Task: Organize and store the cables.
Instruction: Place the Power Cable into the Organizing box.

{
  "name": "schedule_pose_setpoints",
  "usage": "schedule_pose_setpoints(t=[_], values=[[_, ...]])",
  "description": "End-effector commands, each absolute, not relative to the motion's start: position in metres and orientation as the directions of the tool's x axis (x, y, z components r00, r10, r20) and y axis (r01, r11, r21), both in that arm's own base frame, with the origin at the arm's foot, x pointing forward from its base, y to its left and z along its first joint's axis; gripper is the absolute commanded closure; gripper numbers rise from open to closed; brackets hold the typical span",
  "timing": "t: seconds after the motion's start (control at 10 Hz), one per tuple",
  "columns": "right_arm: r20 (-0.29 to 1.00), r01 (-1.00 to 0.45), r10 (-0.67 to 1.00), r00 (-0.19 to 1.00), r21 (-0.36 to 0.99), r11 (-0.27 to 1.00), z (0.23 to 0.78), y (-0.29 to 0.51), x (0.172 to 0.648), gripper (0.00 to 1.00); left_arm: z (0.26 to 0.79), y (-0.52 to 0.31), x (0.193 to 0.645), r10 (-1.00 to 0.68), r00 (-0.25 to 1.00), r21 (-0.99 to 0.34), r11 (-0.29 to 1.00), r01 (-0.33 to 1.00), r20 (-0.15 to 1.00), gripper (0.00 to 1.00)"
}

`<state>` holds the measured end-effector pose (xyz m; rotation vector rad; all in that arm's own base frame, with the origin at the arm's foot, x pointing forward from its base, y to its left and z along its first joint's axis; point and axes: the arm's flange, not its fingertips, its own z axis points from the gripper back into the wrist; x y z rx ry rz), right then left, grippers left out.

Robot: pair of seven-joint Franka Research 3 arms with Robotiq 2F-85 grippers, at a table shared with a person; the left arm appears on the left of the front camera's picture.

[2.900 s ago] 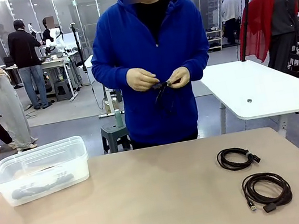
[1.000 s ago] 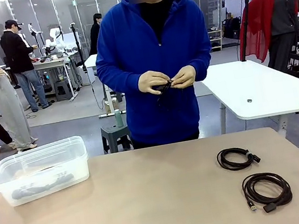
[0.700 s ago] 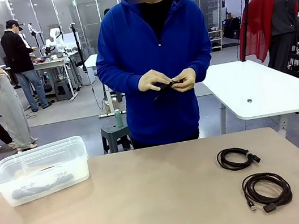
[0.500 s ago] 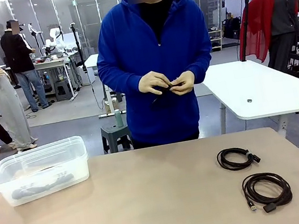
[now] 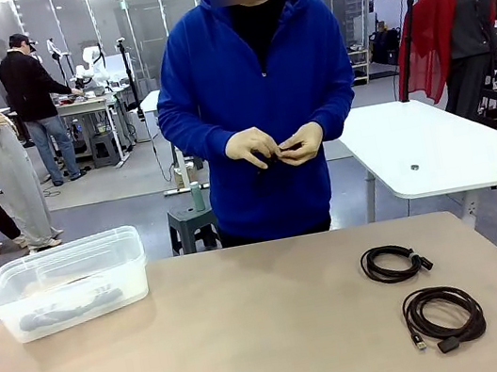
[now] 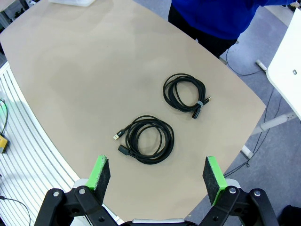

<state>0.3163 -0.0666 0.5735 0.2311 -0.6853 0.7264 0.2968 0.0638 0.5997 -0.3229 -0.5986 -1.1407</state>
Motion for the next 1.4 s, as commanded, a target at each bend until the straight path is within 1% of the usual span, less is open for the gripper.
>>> schedule_pose_setpoints(t=[0.0,1.3], values=[[0.65,-0.683,0.536,0.539,-0.036,0.73,0.5727,-0.0678,0.3159,0.0,0.5991,0.0632,0.2973,-0.759,0.281,0.062,0.388,0.92,0.587,0.0],[0.65,-0.683,0.536,0.539,-0.036,0.73,0.5727,-0.0678,0.3159,0.0,0.5991,0.0632,0.2973,-0.759,0.281,0.062,0.388,0.92,0.587,0.0]])
